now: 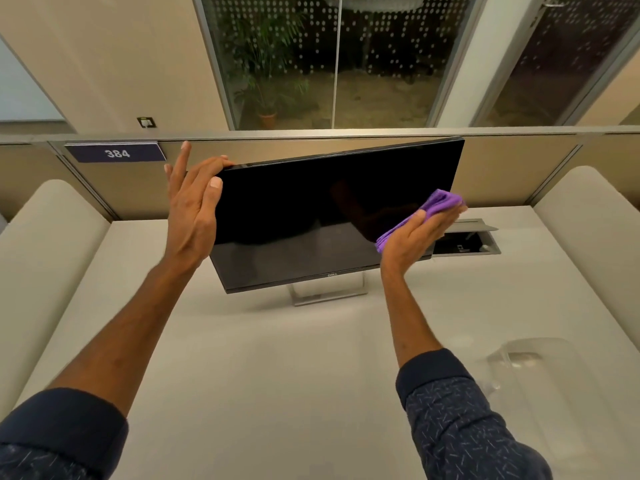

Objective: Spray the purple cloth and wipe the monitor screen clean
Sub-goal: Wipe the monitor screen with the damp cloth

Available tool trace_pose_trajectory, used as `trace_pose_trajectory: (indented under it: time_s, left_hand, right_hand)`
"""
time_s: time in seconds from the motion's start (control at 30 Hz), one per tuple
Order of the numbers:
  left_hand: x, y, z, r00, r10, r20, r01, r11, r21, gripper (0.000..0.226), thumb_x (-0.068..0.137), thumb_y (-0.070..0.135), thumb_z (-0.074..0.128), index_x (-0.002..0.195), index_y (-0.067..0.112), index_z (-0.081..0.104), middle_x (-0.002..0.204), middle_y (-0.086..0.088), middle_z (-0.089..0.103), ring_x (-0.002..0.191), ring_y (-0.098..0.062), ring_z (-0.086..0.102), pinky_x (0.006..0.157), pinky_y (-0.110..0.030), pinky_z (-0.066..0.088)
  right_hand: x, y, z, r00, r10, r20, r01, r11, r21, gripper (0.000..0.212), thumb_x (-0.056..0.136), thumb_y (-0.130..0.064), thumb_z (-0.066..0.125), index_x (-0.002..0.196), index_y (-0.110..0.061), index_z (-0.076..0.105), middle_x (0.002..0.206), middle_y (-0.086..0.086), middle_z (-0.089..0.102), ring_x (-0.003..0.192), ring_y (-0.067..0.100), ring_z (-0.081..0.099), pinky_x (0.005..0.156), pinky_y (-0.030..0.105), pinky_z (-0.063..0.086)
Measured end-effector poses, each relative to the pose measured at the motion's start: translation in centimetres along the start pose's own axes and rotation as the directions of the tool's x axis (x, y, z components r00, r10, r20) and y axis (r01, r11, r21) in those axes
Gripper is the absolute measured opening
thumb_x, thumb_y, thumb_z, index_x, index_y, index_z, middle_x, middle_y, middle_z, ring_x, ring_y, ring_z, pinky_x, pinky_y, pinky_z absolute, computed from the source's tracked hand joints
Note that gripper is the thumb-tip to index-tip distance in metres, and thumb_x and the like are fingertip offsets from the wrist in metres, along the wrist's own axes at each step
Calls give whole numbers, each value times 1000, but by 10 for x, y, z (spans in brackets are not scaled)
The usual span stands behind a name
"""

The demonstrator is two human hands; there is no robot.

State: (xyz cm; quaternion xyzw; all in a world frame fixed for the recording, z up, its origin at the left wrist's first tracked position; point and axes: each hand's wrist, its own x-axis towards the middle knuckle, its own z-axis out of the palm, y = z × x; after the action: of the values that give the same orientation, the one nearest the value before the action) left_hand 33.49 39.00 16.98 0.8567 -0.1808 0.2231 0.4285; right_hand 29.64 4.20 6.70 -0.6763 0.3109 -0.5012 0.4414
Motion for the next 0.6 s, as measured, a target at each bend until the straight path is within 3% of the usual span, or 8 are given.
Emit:
trace_pose_trajectory:
  time_s: [0.13, 0.2, 0.27, 0.37, 0.43, 0.47, 0.53, 0.6]
  left_hand:
    - [-1, 1, 1, 1000, -1, -5, 1, 1000, 12, 48, 116, 41, 31, 150, 25, 60, 170, 1, 43, 167, -9, 10, 137, -51, -3]
    - [-1, 1, 0, 1000, 8, 4, -9, 1000, 21, 47, 116, 40, 31, 150, 24, 60, 168, 2, 46, 167, -8, 9, 137, -50, -4]
    - [-1, 1, -1, 1000, 3, 14, -3, 1000, 28, 48, 115, 40, 31, 150, 24, 60, 169, 3, 45, 167, -7, 9, 138, -46, -5]
    - [1, 0, -2, 1000, 2, 27, -3, 999, 36, 48, 115, 39, 30, 150, 23, 60, 168, 2, 46, 167, -8, 9, 137, -41, -6]
    - [0, -2, -3, 999, 5, 36, -6, 999, 33, 49, 115, 40, 30, 151, 23, 59, 169, 2, 45, 167, -8, 9, 138, -43, -4]
    - [0, -2, -4, 999, 6, 41, -8, 999, 34, 49, 115, 41, 30, 151, 23, 59, 170, 2, 44, 168, -9, 9, 138, -45, -3]
    - [-1, -3, -5, 999, 11, 51, -13, 999, 42, 50, 115, 41, 29, 152, 23, 58, 171, 2, 42, 168, -9, 9, 138, -47, -3]
    - [-1, -3, -5, 999, 1, 55, -4, 999, 38, 50, 115, 41, 29, 152, 24, 58, 172, 1, 40, 168, -9, 7, 137, -42, -6]
  right_hand:
    - [-32, -14, 9, 1000, -18, 4, 18, 999, -52, 61, 116, -18, 37, 168, 1, 10, 178, 18, 9, 166, 30, 11, 133, 53, 20]
    - [-69, -22, 16, 984, -120, 132, 136, 983, -124, 65, 115, -19, 40, 168, 0, 8, 178, 17, 2, 166, 30, 5, 134, 54, 14]
    - [-114, -22, 21, 889, -303, 342, 385, 900, -205, 67, 114, -22, 40, 168, -3, 6, 177, 16, -3, 166, 33, 2, 134, 55, 12]
    - [-165, -6, 25, 450, -581, 678, 809, 586, -35, 80, 100, -3, 50, 170, -13, 13, 177, 8, -1, 166, 27, -3, 132, 58, 14]
    - [-178, 3, 23, 126, -617, 777, 911, 381, 155, 89, 95, 6, 48, 171, -21, 10, 179, 0, -2, 166, 19, -4, 134, 51, 10]
    - [-177, 5, 23, 51, -615, 787, 924, 328, 196, 90, 97, 7, 46, 171, -23, 7, 179, -1, -2, 166, 17, -3, 134, 48, 9]
    - [-169, 9, 23, 105, -635, 766, 925, 346, 159, 89, 97, 5, 49, 171, -23, 10, 179, -2, 3, 166, 16, 2, 134, 48, 12]
    - [-154, 14, 20, 332, -624, 707, 868, 496, 31, 87, 94, 0, 54, 170, -19, 16, 178, 1, 10, 166, 20, 9, 133, 51, 15]
